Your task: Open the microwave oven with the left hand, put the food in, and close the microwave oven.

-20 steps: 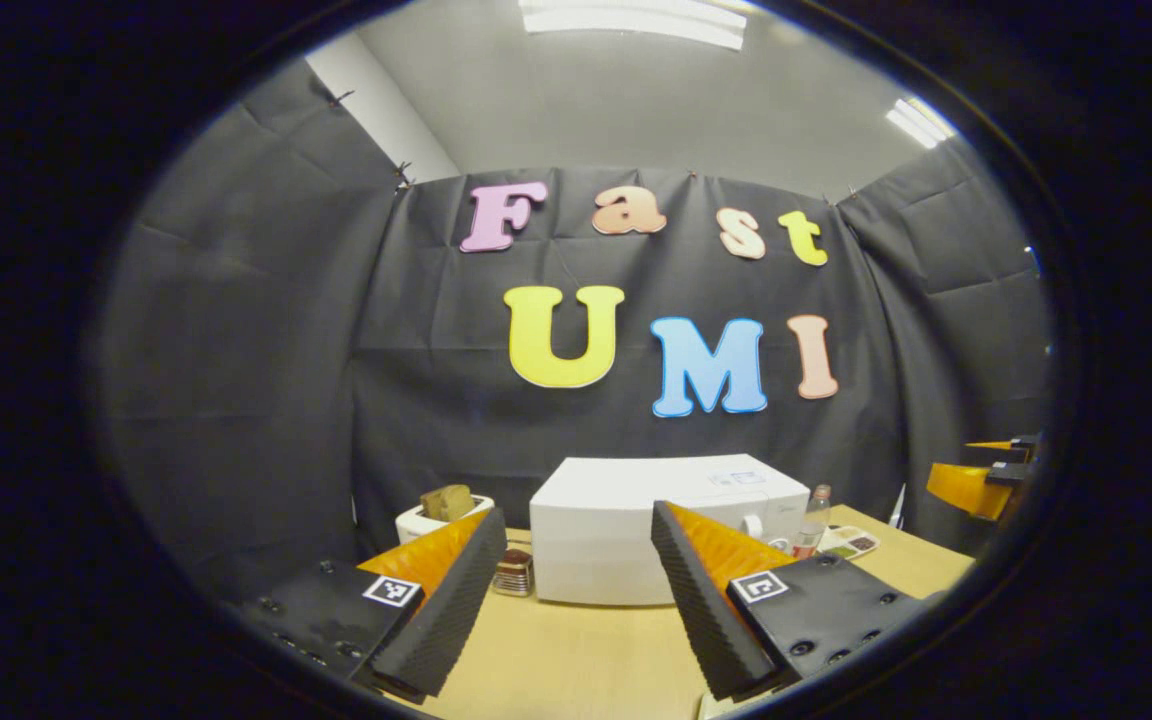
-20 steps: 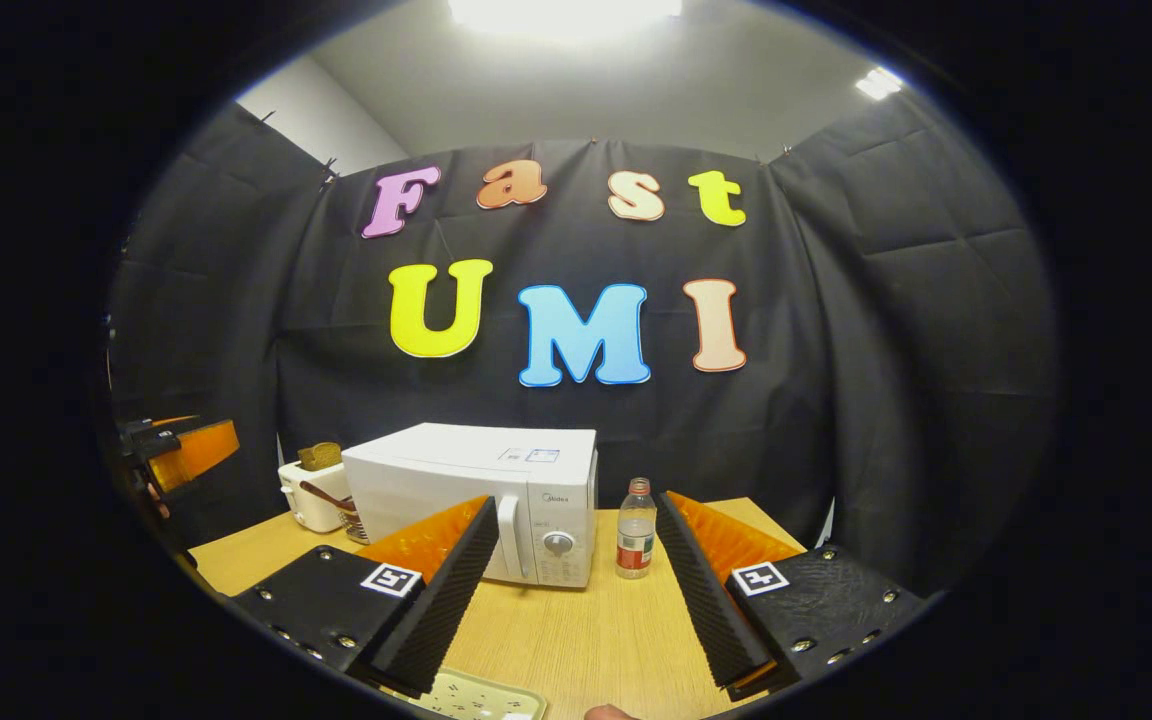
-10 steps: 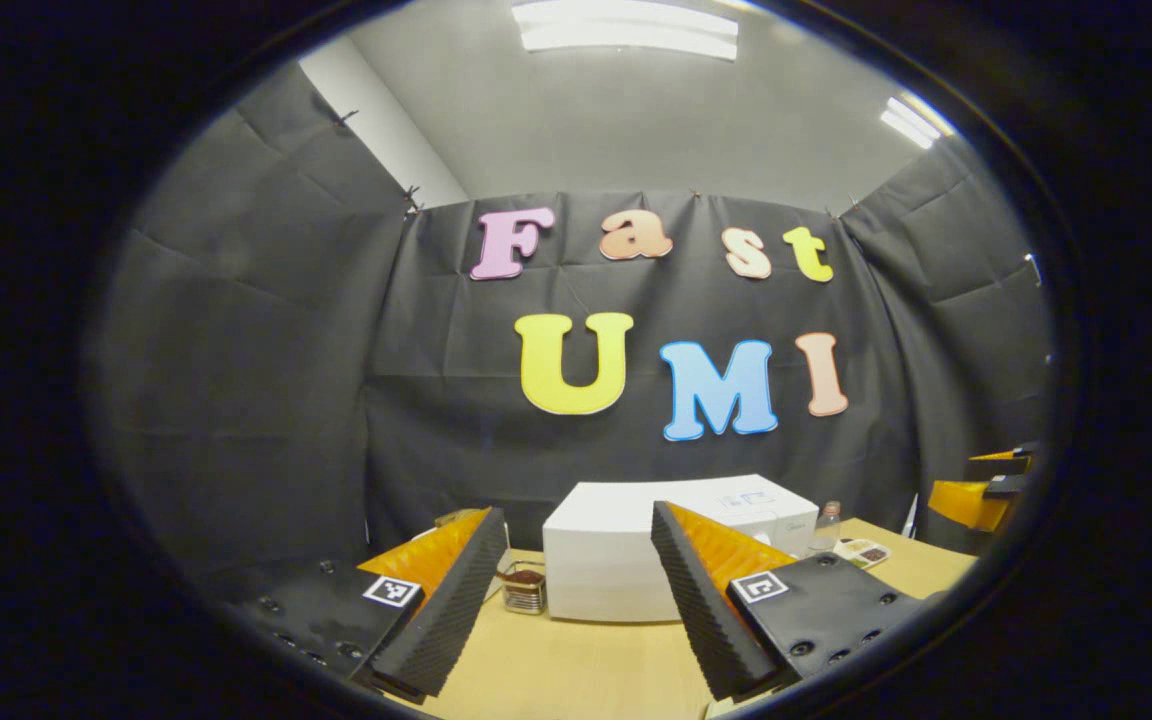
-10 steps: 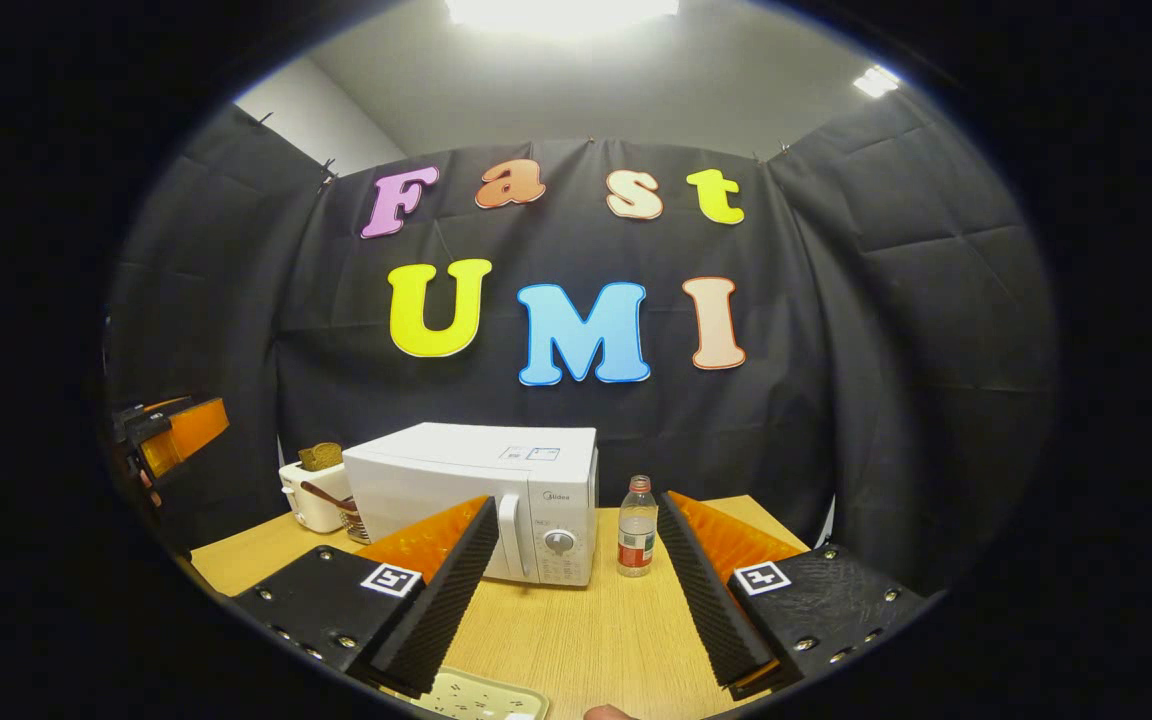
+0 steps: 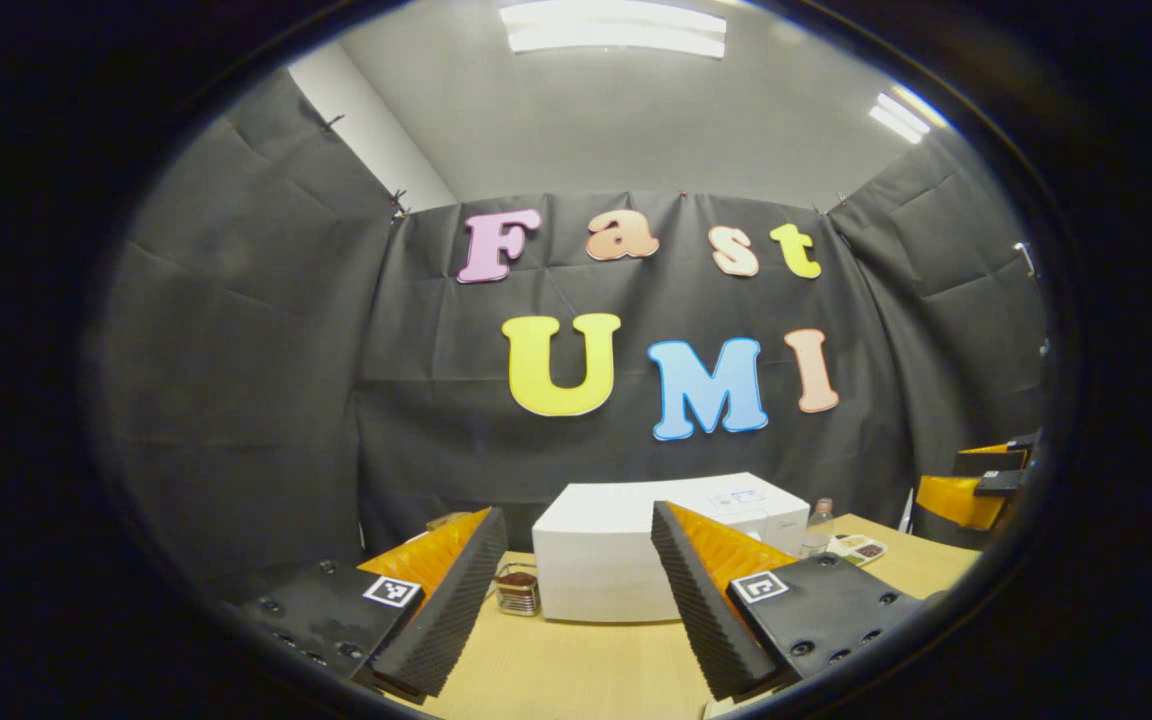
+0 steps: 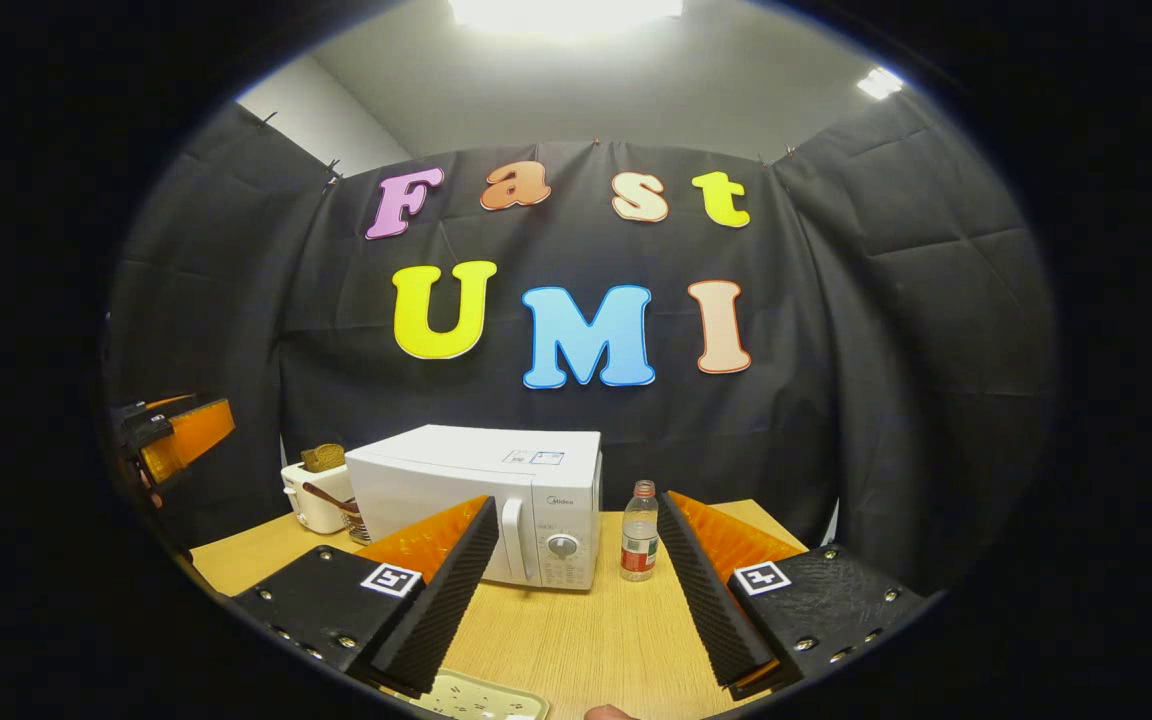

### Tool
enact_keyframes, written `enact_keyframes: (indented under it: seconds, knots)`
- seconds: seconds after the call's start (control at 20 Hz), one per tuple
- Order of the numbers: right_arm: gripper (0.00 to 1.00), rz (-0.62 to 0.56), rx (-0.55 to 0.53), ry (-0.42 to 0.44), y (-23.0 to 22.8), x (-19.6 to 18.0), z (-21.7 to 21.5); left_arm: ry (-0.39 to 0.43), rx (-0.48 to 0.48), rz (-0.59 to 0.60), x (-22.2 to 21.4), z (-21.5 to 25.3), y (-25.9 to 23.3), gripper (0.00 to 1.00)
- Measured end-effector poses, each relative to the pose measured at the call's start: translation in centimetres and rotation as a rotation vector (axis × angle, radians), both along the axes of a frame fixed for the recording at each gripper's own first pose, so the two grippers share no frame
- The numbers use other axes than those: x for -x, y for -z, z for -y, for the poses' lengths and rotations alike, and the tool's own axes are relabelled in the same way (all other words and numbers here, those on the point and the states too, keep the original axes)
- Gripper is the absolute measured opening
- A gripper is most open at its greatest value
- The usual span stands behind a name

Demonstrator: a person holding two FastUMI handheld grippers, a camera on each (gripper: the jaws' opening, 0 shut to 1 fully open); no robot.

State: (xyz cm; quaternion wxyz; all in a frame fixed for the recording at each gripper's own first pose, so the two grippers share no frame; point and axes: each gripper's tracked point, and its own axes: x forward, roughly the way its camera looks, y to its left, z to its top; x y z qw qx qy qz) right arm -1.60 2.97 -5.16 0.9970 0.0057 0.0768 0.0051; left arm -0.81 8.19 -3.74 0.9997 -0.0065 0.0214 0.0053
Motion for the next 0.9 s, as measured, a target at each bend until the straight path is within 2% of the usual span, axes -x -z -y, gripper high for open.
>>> enact_keyframes:
  seconds: [0.9]
  knots:
    - [0.98,0.043,0.014,-0.010,-1.6,-0.1,-1.5,0.003,0.018,0.005,-0.3,-1.5,0.3,0.96]
